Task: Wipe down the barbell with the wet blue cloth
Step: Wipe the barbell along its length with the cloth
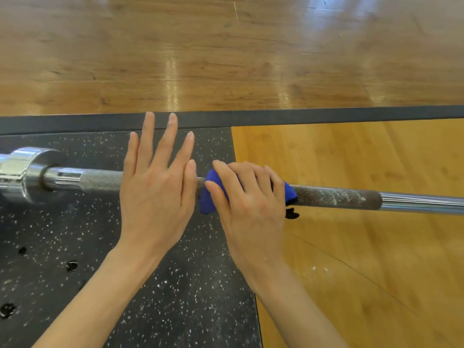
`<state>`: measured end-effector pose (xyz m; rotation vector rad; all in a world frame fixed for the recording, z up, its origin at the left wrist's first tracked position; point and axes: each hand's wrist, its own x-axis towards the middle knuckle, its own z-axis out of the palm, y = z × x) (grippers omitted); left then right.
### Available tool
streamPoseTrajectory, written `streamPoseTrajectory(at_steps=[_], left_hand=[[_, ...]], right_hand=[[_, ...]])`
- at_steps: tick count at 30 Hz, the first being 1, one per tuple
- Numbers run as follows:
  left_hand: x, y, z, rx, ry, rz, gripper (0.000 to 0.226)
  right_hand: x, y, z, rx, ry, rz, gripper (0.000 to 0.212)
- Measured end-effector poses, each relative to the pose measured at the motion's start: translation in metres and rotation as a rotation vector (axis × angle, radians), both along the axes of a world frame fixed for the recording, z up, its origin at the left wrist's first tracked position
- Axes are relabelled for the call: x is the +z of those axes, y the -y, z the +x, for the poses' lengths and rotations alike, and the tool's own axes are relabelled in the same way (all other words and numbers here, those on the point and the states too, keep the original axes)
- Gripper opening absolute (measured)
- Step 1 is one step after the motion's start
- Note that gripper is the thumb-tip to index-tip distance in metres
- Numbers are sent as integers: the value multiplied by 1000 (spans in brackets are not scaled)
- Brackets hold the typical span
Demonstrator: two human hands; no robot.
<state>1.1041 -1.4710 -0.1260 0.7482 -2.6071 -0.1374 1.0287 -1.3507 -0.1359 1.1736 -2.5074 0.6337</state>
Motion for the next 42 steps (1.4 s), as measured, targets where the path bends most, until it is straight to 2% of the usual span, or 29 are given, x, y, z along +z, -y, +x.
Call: streamPoseTrajectory(at_steps=[3,8,13,15,18,20,23,25,27,30,32,36,39,42], left_hand=[[3,-12,-8,-42,2,24,50],[-1,-24,-4,-73,34,-3,50],[-3,-28,-3,-65,83,-3,48],[-1,-28,-3,-60,98,11,49],[-1,-29,-6,-50,107,10,50],[-1,-28,-6,-41,110,7,52],[-2,-27,-3,-39,116,18,53],[-1,-27,-4,-35,115,29,53],[-1,-29,-6,-31,116,36,53],[-2,-30,-5,-32,121,27,53],[-2,-29,-2,-37,118,38,53],[-2,-31,-5,-33,104,47,52],[-1,-31,-5,-32,103,32,53],[5,-28,-12,-70,126,27,52]], right_hand=[[-1,-16,-10,-9,-16,-24,40],[3,-28,-5,-181,137,-105,35],[4,-46,-26,-34,47,-25,37],[2,-65,-39,-136,50,-53,39],[3,-42,-21,-252,114,-65,38],[3,-28,-14,-169,73,-55,36],[5,-56,-40,-49,50,-32,33],[8,-74,-50,-157,90,-50,32],[9,-57,-38,-243,151,-45,32],[6,-33,-23,-139,85,-30,34],[7,-52,-41,-61,71,11,36],[12,-58,-47,-222,157,10,37],[8,-33,-31,-146,83,9,36],[8,-56,-55,-94,58,29,35]])
